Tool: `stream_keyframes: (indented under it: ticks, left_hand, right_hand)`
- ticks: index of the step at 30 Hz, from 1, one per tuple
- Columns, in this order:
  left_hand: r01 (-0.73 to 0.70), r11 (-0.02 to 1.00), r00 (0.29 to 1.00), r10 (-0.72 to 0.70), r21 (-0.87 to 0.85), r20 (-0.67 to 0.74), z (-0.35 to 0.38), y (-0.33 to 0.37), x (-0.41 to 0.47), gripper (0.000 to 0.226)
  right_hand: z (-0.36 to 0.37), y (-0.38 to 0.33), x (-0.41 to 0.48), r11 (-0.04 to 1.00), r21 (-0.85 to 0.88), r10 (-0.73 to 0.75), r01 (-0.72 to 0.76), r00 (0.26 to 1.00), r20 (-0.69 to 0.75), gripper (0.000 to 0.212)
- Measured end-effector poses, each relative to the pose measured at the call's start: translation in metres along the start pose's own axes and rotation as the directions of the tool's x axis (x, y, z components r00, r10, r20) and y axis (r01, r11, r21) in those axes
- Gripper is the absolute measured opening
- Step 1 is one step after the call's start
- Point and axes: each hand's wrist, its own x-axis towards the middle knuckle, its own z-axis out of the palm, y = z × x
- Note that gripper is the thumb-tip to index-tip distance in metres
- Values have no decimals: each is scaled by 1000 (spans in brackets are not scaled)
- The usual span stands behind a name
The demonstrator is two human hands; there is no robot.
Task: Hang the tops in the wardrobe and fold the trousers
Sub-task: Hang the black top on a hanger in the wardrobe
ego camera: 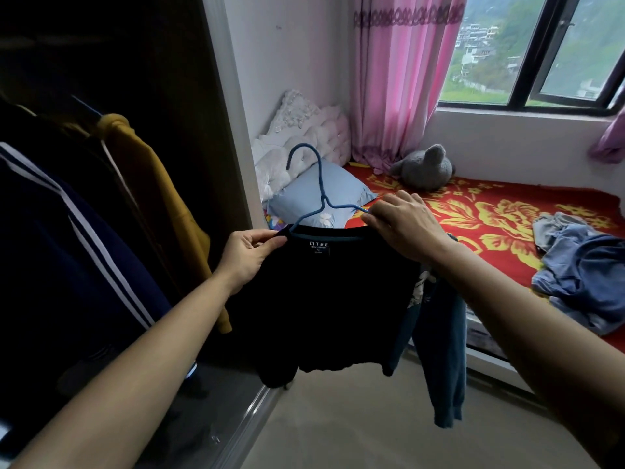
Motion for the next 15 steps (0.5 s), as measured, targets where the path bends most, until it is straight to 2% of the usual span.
stream_keyframes:
  ticks: [3, 6, 8, 10, 12, 13, 15]
  left_hand:
    - [-19, 996, 1000, 18, -82, -7, 1, 6, -1, 26]
    - [37, 958, 992, -71, -286, -109, -6, 17, 1, 26]
    - [30, 931, 977, -104, -363, -187, -15, 24, 4, 23]
    - [4, 938, 967, -92, -346, -239, -23, 29, 6, 13]
    - [4, 954, 977, -67, -301, -201, -31, 33, 3, 6]
    - [25, 961, 982, -74, -275, -171, -37, 32, 1, 7]
    - [120, 966, 979, -154, -231, -132, -56, 28, -3, 14]
  right_hand:
    - [-2, -17, 12, 969, 246, -6, -7, 999, 51, 30]
    - [-4, -29, 20, 932, 361, -49, 37, 999, 22, 30]
    - [-1, -35, 26, 942, 333, -67, 48, 997, 45, 31]
    - [6, -41, 30, 975, 222, -55, 18, 985, 164, 29]
    - [16, -47, 33, 994, 106, -12, -20, 957, 291, 27]
    - [18, -50, 35, 996, 82, 10, -36, 955, 296, 25]
    - [14, -57, 43, 990, 118, 46, -72, 976, 214, 23]
